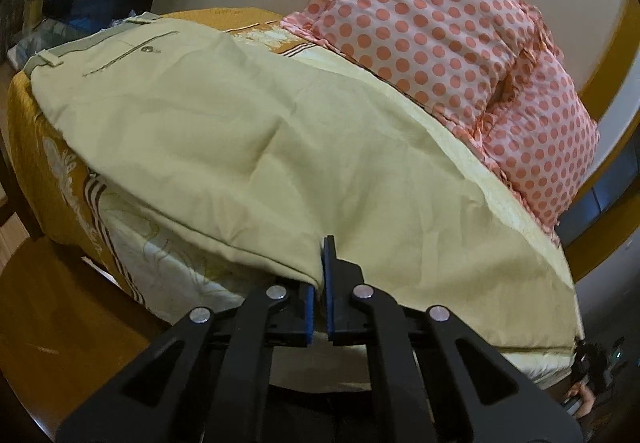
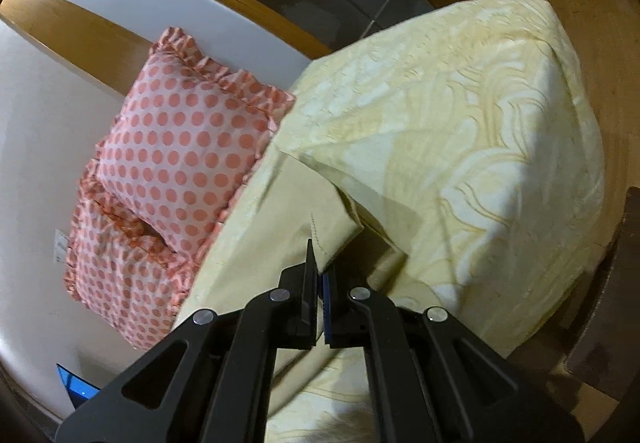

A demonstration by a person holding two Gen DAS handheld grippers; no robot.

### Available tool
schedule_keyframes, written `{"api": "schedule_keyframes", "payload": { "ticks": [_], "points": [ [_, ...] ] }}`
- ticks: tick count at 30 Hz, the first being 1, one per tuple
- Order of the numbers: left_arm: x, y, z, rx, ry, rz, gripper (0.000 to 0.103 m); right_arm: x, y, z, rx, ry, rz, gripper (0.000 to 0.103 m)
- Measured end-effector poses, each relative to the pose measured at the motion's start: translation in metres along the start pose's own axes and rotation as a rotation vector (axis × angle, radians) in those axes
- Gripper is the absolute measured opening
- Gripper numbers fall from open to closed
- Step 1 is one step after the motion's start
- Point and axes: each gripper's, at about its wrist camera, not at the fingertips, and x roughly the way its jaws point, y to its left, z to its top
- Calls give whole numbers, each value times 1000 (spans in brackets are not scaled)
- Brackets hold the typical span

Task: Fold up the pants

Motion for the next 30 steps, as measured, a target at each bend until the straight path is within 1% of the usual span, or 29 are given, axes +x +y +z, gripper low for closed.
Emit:
{"api": "schedule_keyframes", "payload": {
  "ticks": [1,2,3,4,5,6,7,8,9,10,12,13,14,16,17,18,19,21,25,26,27,28,29,30],
  "points": [
    [-2,-1,0,11,-3,3,9,-2,2,-1,-17,1,-14,2],
    [-7,-1,-2,21,-14,1,14,-8,3,-1,-25,-11,-33,4],
    [-16,0,-2,40,-40,10,30,-15,3,-1,-26,-25,-36,14],
    [-25,0,-2,57,-73,26,49,-22,3,-1,-29,-48,-34,25],
    [-35,1,-2,70,-110,38,52,-30,3,0,-38,-86,-28,47],
    [-42,1,-2,78,-135,38,53,-35,3,0,-46,-115,-55,61],
    [-52,3,0,83,-173,59,59,-39,3,0,-57,-141,-92,62],
    [-60,5,1,83,-209,83,64,-39,2,1,-58,-146,-100,62],
    [-69,7,3,80,-264,109,68,-38,-1,2,-49,-141,-100,62],
    [-73,8,5,80,-292,114,70,-36,-3,1,-47,-141,-91,61],
    [-79,7,12,77,-337,131,70,-34,1,-2,-84,-146,-108,61],
    [-78,8,15,80,-344,127,73,-32,4,-5,-102,-134,-101,60],
    [-76,7,18,90,-346,119,75,-30,6,-8,-110,-119,-91,55],
    [-66,6,24,103,-333,125,77,-29,12,-18,-152,-109,-83,52],
    [-59,5,26,108,-322,127,77,-28,14,-22,-159,-96,-70,43],
    [-50,6,28,106,-298,134,77,-26,15,-27,-159,-73,-44,38],
    [-46,8,28,103,-283,131,77,-26,16,-32,-166,-75,-30,38],
    [-33,11,28,94,-253,132,77,-28,19,-37,-188,-91,-30,38],
    [-16,17,24,92,-213,139,77,-24,18,-37,-180,-122,-21,36],
    [-14,18,22,95,-211,140,77,-20,18,-35,-200,-131,-42,28],
    [-13,19,21,96,-210,139,77,-15,20,-34,-211,-129,-60,12],
    [-11,20,21,94,-209,137,77,-10,20,-32,-210,-123,-60,6],
    [-11,20,20,93,-208,135,77,-7,21,-31,-202,-115,-41,5],
    [-10,21,20,92,-208,133,77,-6,30,-31,-218,-116,-19,5]
  ]
}}
